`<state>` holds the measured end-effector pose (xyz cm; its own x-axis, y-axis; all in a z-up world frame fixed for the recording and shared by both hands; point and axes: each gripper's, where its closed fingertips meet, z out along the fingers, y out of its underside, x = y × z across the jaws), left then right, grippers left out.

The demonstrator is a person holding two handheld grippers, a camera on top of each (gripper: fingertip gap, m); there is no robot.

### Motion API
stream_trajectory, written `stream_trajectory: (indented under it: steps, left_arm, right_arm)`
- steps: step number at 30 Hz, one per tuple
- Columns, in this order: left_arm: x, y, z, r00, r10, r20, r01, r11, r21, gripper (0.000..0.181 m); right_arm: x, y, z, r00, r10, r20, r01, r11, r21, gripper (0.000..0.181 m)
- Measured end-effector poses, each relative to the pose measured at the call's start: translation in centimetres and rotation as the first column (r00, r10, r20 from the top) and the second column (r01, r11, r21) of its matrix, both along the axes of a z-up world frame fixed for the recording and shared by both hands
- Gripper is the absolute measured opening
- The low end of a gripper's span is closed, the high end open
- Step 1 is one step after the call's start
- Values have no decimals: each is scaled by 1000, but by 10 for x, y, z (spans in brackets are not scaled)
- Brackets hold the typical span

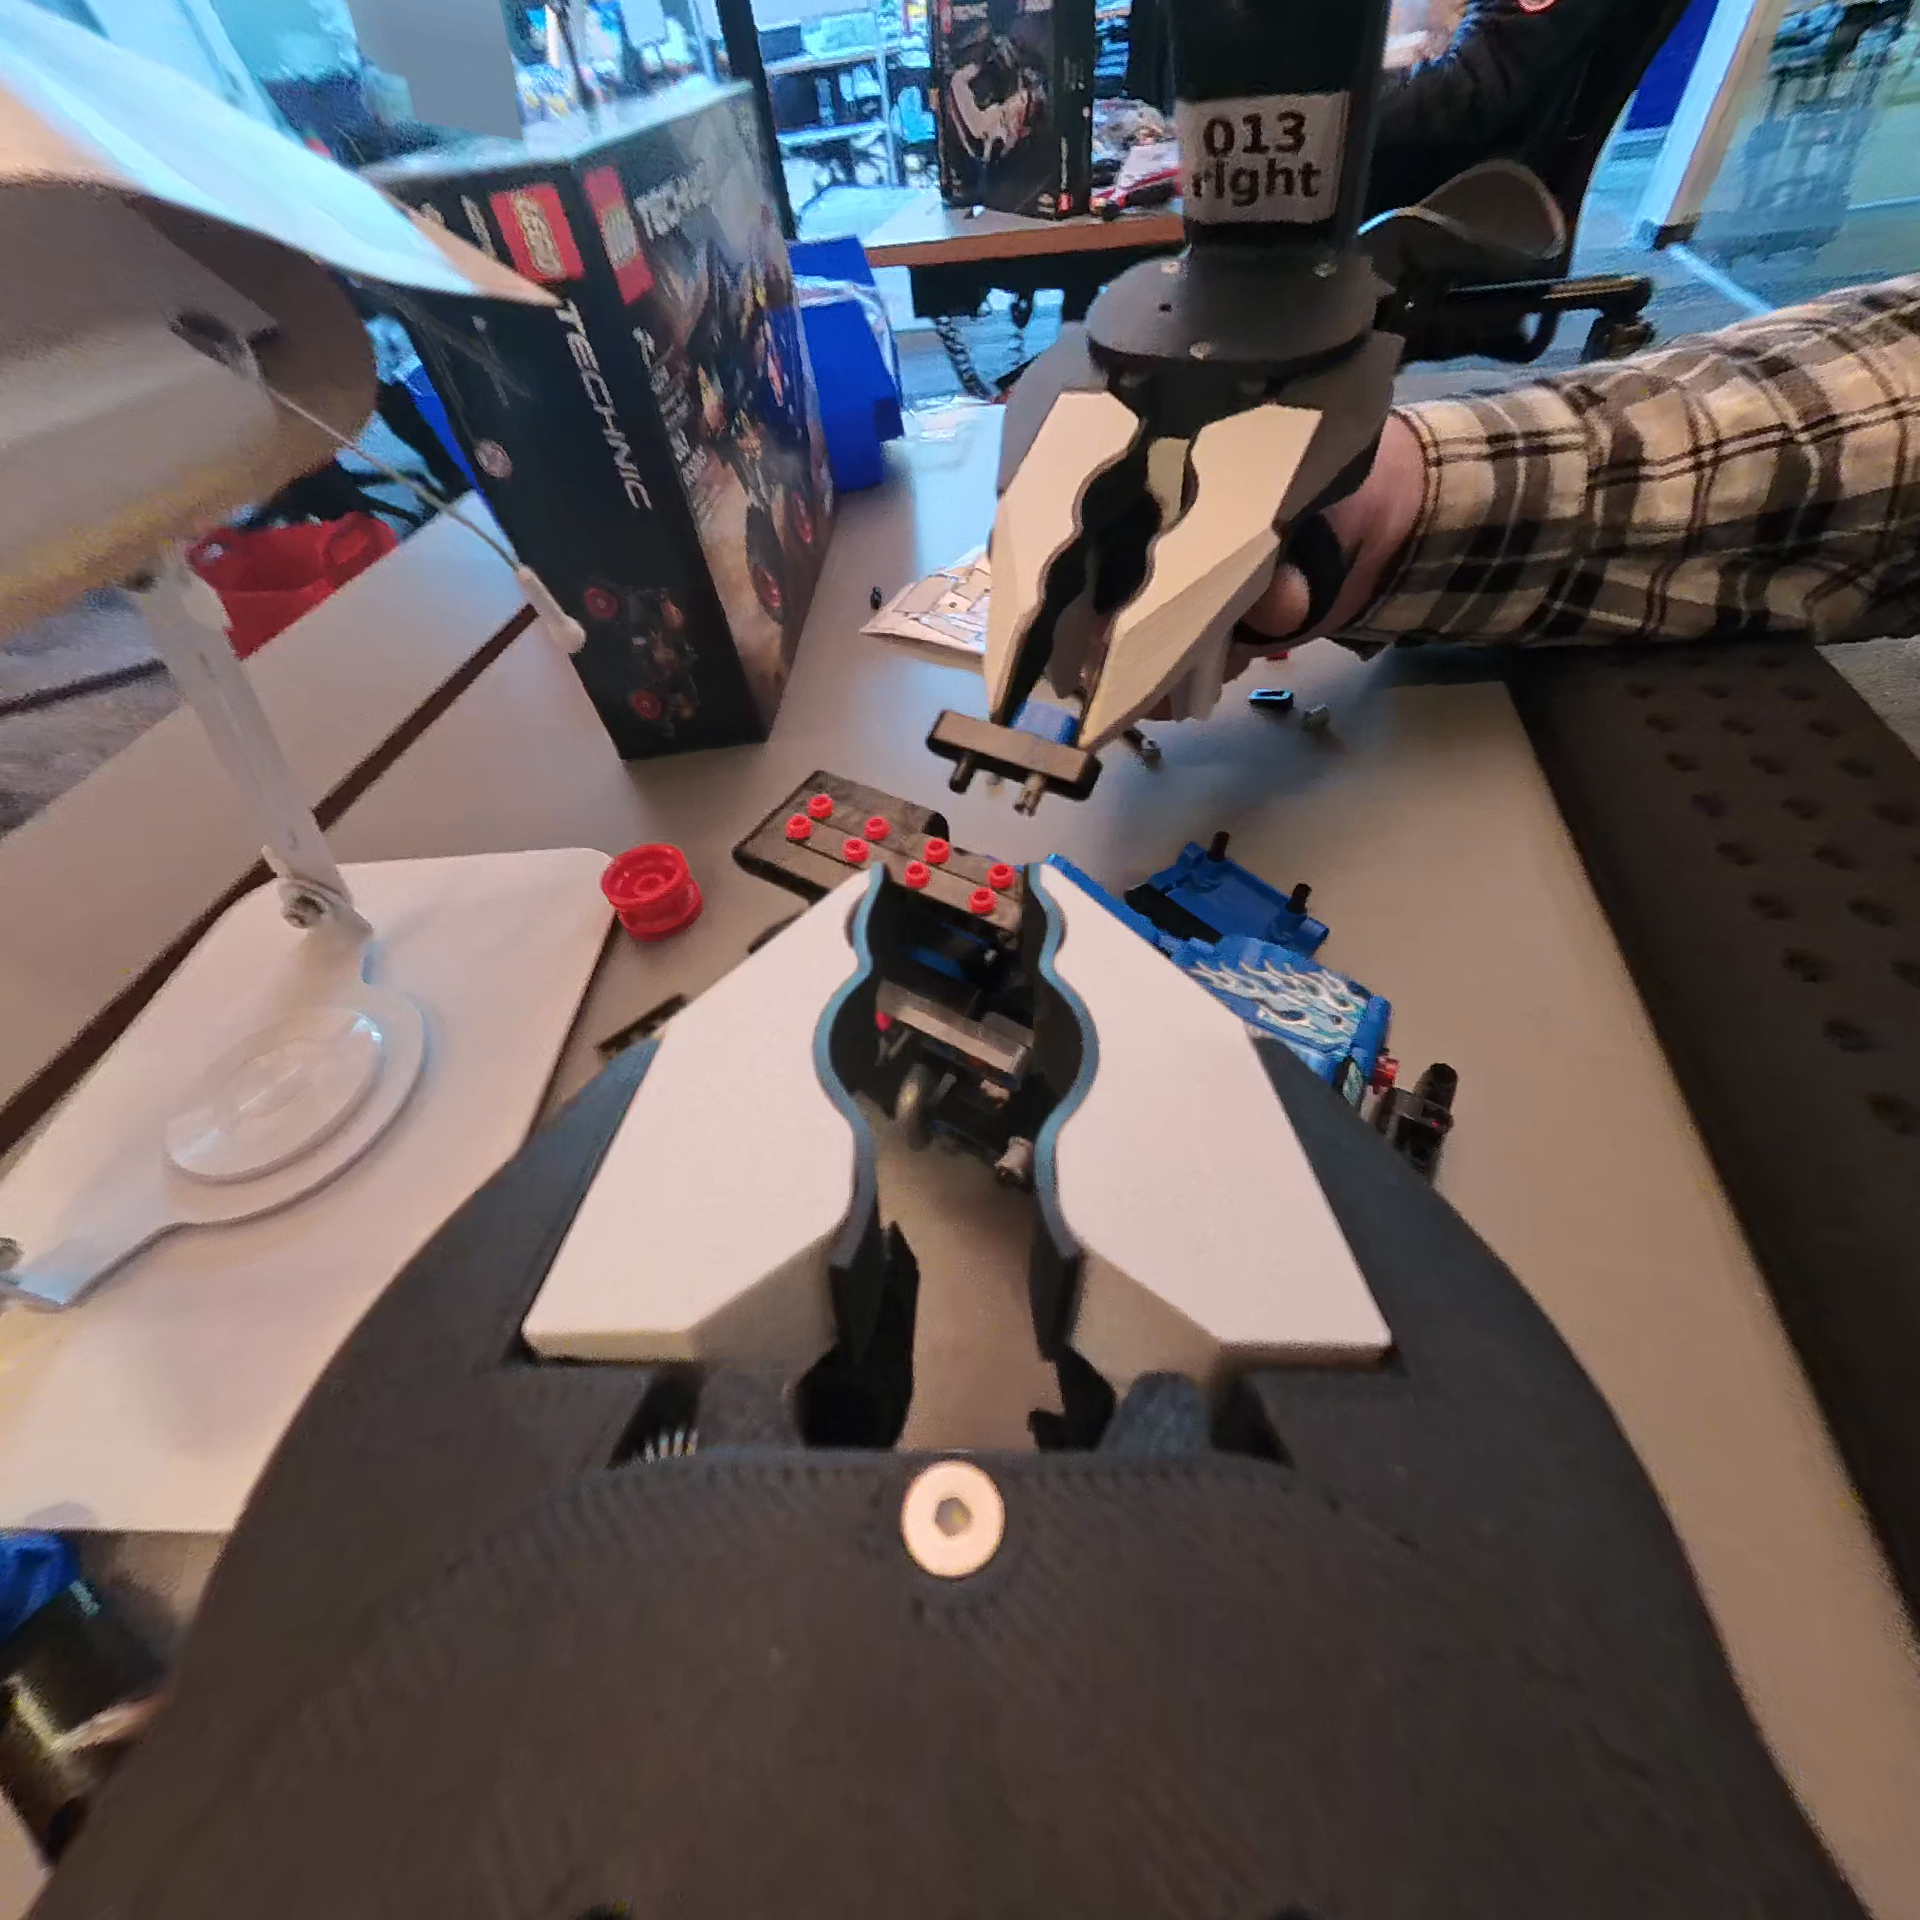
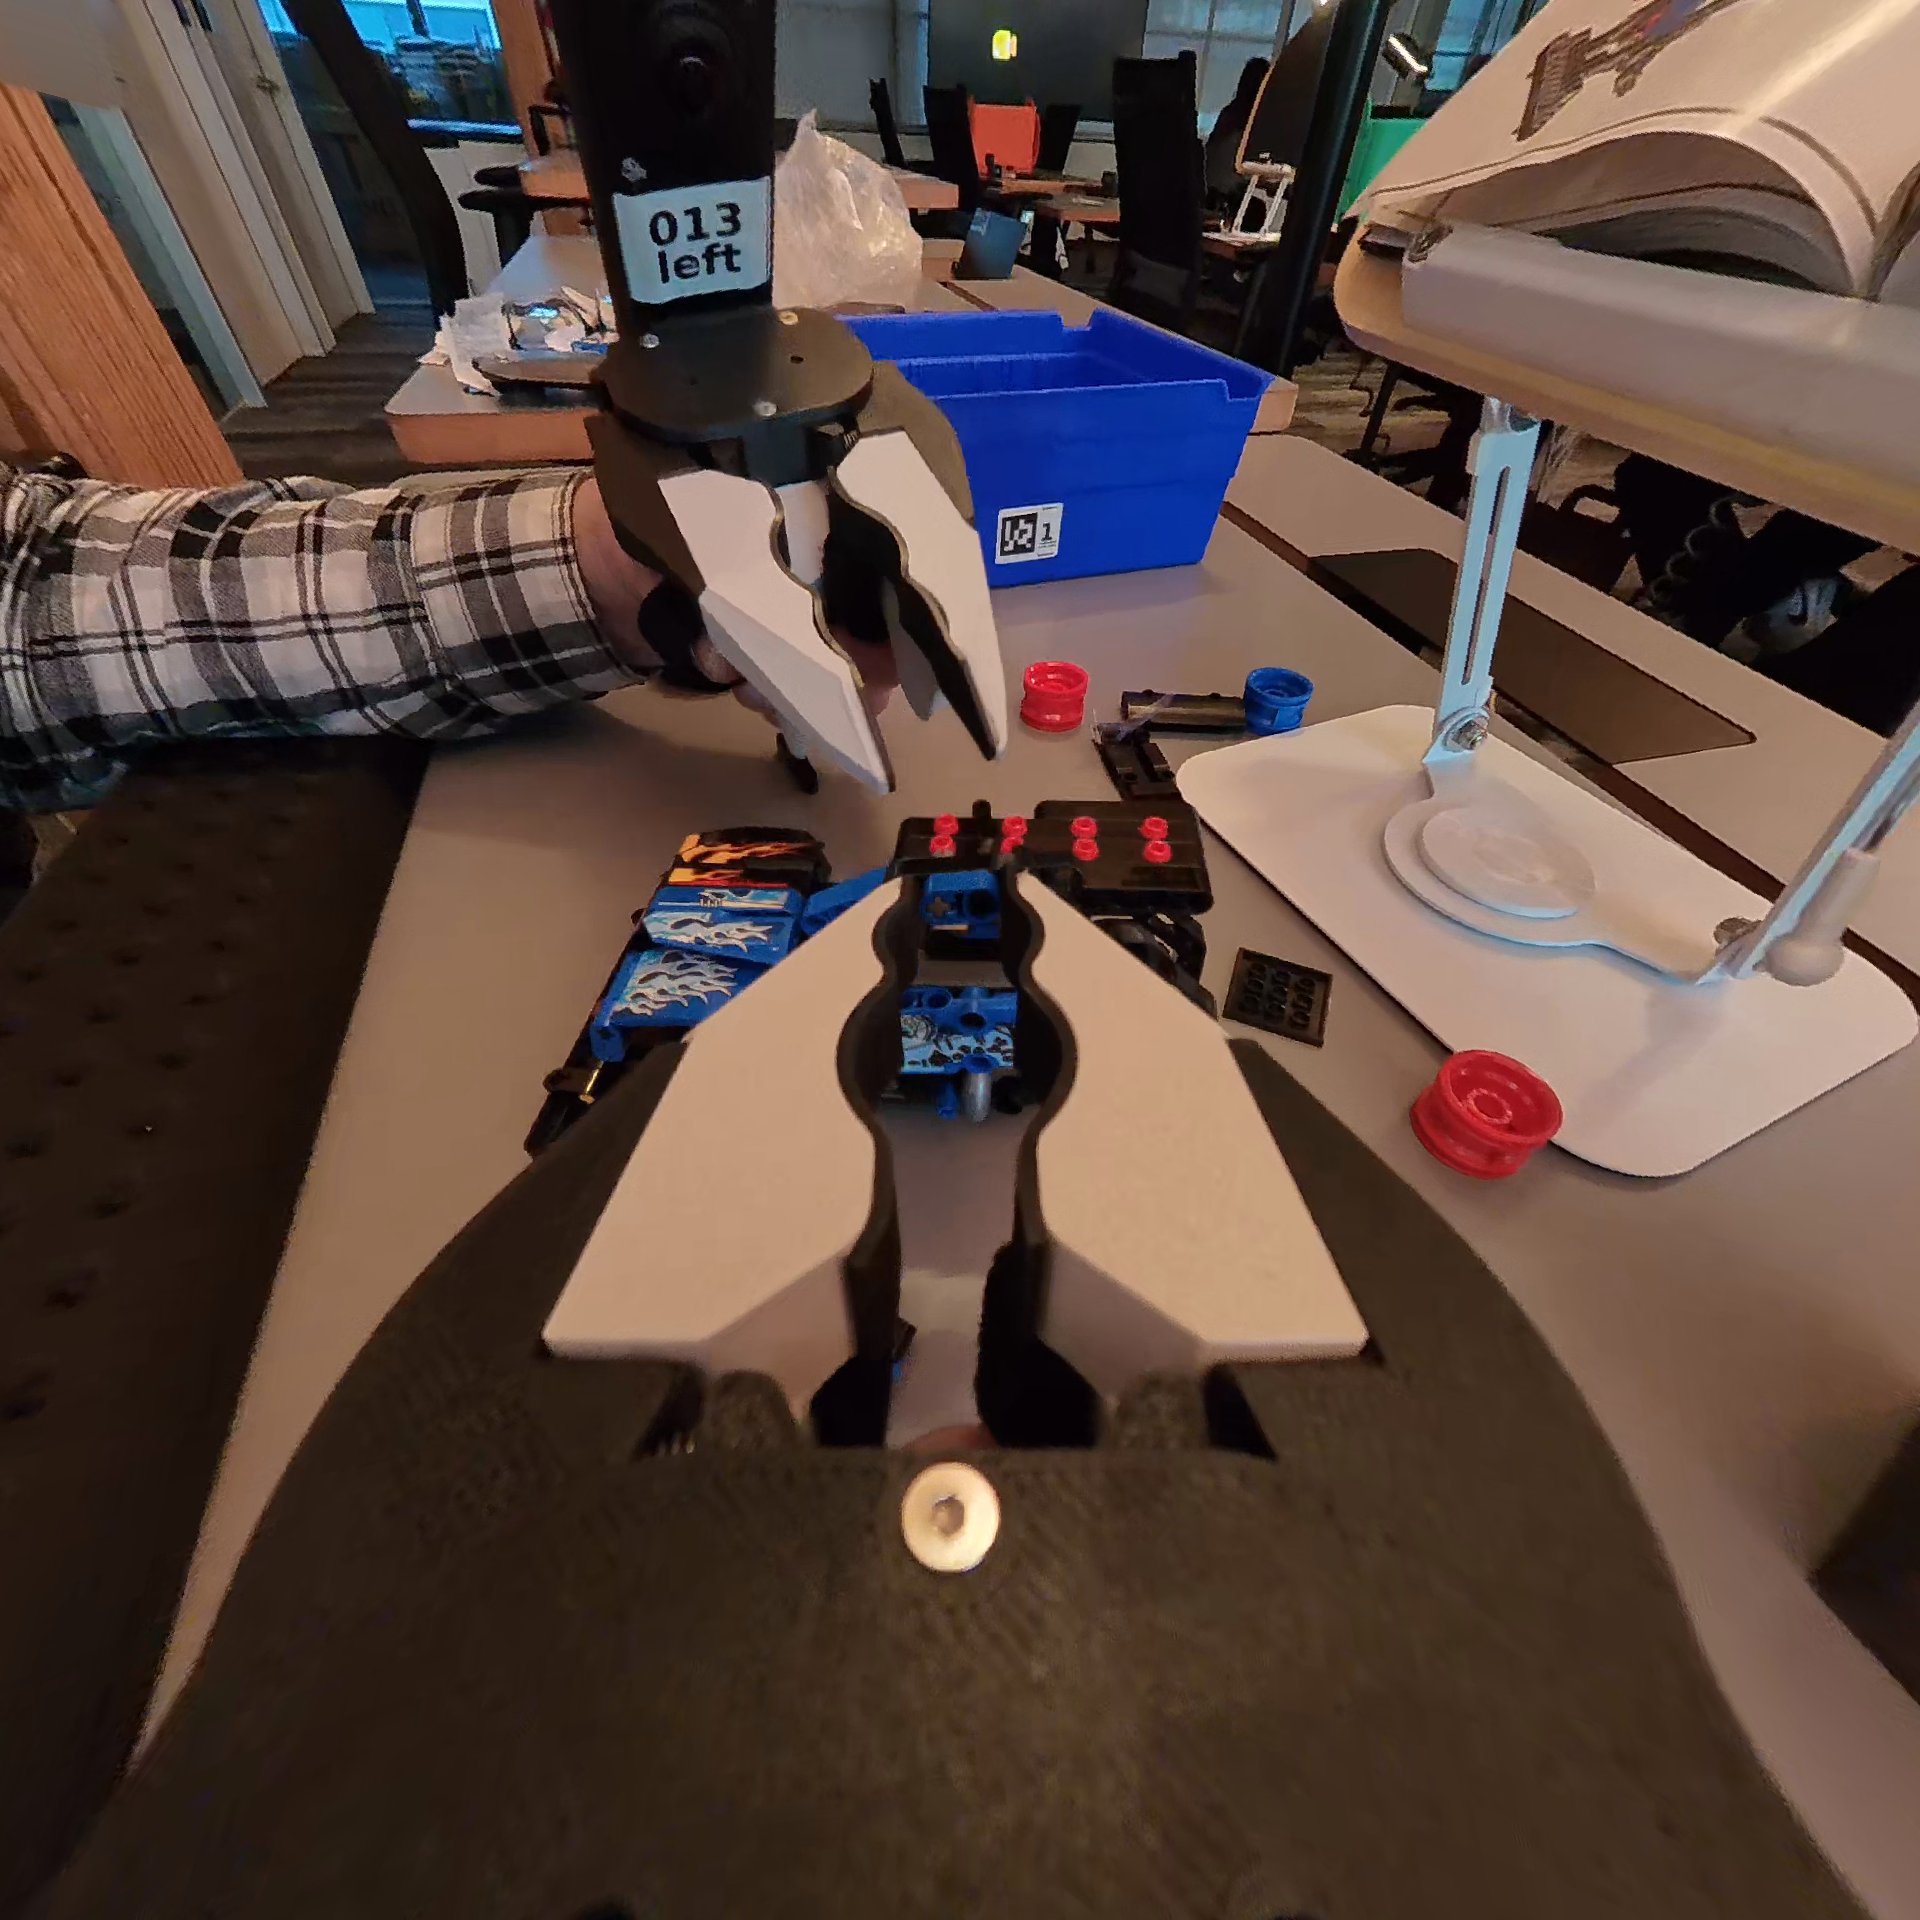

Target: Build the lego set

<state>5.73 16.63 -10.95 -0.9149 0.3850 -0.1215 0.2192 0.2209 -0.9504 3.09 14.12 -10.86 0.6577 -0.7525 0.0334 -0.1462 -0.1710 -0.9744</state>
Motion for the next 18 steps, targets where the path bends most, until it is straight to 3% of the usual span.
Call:
stream_trajectory:
  steps: [5, 18]
  left_arm:
    - [0, 0, 15, 998, 29, 55, -25, 997, -72, 26]
    - [4, -2, 4, 996, 41, 82, -39, 999, -34, 29]
  right_arm:
    - [1, 2, 3, 1000, -11, 8, 11, 1000, 3, 13]
    - [3, -4, 4, 999, -35, 15, 35, 999, 10, 14]
